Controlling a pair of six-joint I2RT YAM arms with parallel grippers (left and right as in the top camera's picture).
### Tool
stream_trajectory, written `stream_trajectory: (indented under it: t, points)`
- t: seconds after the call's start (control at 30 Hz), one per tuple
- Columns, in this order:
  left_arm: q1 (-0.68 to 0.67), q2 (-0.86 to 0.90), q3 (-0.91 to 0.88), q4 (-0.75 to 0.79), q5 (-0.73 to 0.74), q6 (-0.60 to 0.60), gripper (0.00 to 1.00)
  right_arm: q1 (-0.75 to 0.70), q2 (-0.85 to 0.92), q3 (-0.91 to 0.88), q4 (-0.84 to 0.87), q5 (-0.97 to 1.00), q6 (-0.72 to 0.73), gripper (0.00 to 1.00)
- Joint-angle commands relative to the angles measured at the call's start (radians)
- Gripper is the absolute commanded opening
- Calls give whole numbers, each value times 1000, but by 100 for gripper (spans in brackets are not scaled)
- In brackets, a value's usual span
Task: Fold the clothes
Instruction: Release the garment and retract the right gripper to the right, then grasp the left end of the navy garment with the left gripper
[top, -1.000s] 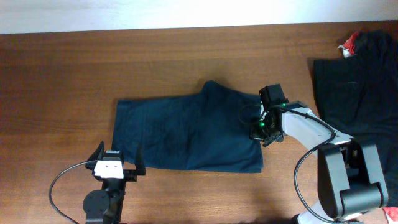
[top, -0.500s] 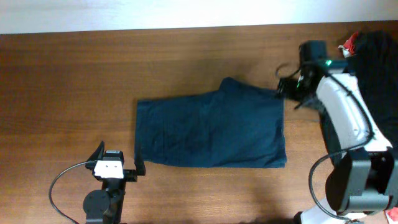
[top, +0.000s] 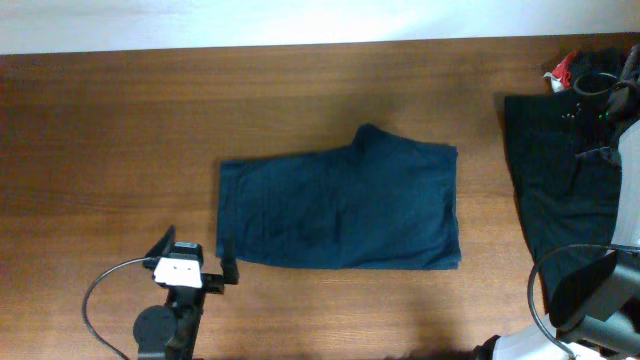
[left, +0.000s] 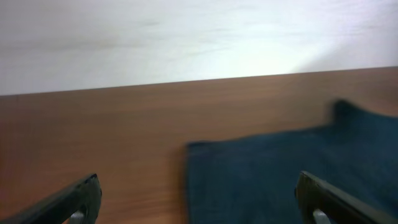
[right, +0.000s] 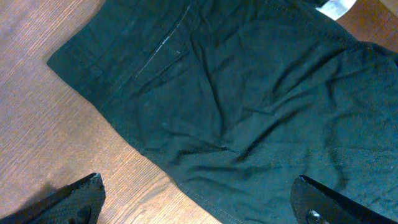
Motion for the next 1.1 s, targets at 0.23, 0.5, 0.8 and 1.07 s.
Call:
stream_trajectory:
  t: [0.23,0.5,0.8,1.07]
  points:
    - [-4,73,278,-135,394,-83,99,-2,-8,11,-1,16,-2,99]
    - [-4,1015,1034,-663,138,2,99,-2,-8,11,-1,16,-2,99]
    - [-3,1717,1160,-705,45,14,99,-2,-8,11,-1,16,-2,99]
    - [-4,1955,1153,-703,84,15,82,-2,-8,11,-1,16,-2,99]
